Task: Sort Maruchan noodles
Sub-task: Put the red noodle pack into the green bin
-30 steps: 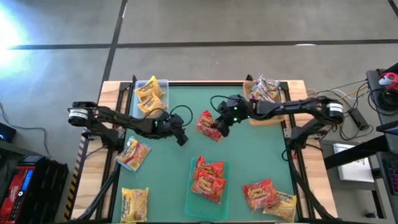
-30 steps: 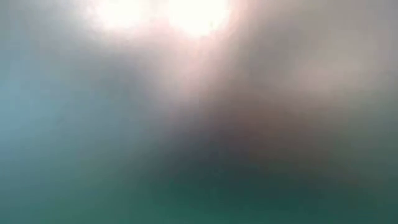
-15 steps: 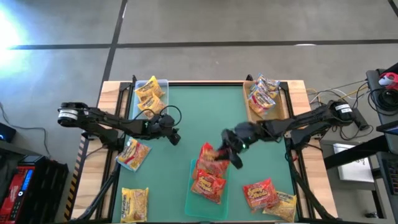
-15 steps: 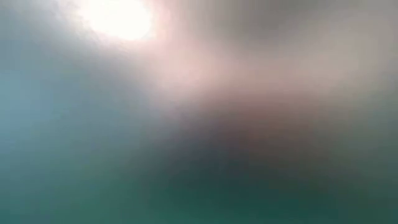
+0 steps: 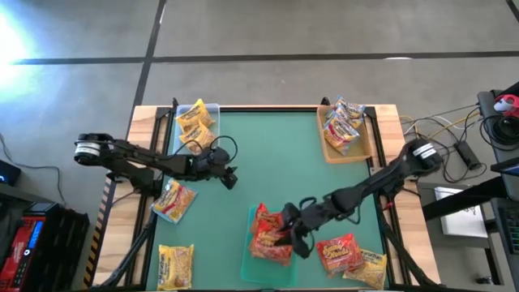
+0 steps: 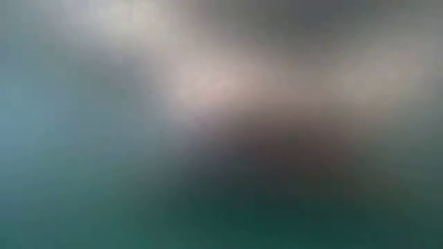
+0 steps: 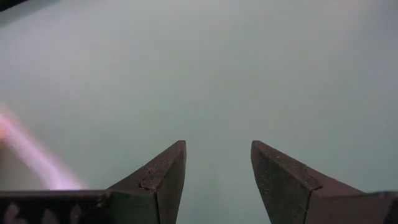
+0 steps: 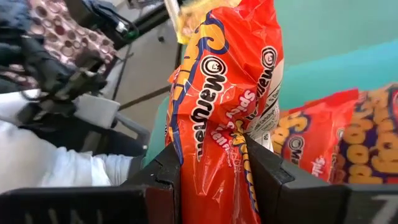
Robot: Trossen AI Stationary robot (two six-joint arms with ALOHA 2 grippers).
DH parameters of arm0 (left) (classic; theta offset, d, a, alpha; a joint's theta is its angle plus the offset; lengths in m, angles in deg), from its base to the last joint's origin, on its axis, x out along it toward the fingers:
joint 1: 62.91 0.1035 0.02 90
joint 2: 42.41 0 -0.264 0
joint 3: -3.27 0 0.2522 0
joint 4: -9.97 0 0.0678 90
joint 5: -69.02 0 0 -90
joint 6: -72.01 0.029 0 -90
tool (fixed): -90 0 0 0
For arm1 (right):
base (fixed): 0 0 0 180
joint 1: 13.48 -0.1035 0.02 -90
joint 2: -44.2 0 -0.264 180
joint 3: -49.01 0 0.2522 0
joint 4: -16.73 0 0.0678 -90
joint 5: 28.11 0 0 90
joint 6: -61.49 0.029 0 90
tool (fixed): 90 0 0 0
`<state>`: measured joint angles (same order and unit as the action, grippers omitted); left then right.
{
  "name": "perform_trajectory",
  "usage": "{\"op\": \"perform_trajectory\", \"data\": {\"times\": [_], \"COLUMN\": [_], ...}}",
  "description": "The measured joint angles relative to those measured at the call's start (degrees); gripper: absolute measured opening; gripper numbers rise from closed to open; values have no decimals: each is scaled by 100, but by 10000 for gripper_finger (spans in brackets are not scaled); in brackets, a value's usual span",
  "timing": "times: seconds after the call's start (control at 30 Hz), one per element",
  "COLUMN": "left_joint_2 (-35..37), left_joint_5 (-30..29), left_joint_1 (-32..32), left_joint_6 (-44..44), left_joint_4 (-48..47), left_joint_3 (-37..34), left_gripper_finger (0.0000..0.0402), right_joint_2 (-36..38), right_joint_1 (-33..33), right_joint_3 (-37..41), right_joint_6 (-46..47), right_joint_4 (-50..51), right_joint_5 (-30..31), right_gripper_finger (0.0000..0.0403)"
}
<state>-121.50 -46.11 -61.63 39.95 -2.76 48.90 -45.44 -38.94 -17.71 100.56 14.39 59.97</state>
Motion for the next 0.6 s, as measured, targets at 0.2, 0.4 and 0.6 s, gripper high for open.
{"op": "perform_trajectory", "data": {"times": [0.2,0.4,0.6], "left_joint_2": [115,245,388], "left_joint_5": [76,205,306], "left_joint_1": [-102,-175,-201], "left_joint_6": [127,132,156], "left_joint_4": [30,14,-14], "left_joint_3": [111,66,33], "left_gripper_finger": [166,166,166], "right_joint_2": [-646,-1089,-1366], "right_joint_1": [-93,-117,-226], "right_joint_3": [-556,-1001,-1470], "right_joint_6": [-30,50,180], "right_joint_4": [279,691,1579], "right_joint_5": [16,5,5], "right_gripper_finger": [102,114,116]}}
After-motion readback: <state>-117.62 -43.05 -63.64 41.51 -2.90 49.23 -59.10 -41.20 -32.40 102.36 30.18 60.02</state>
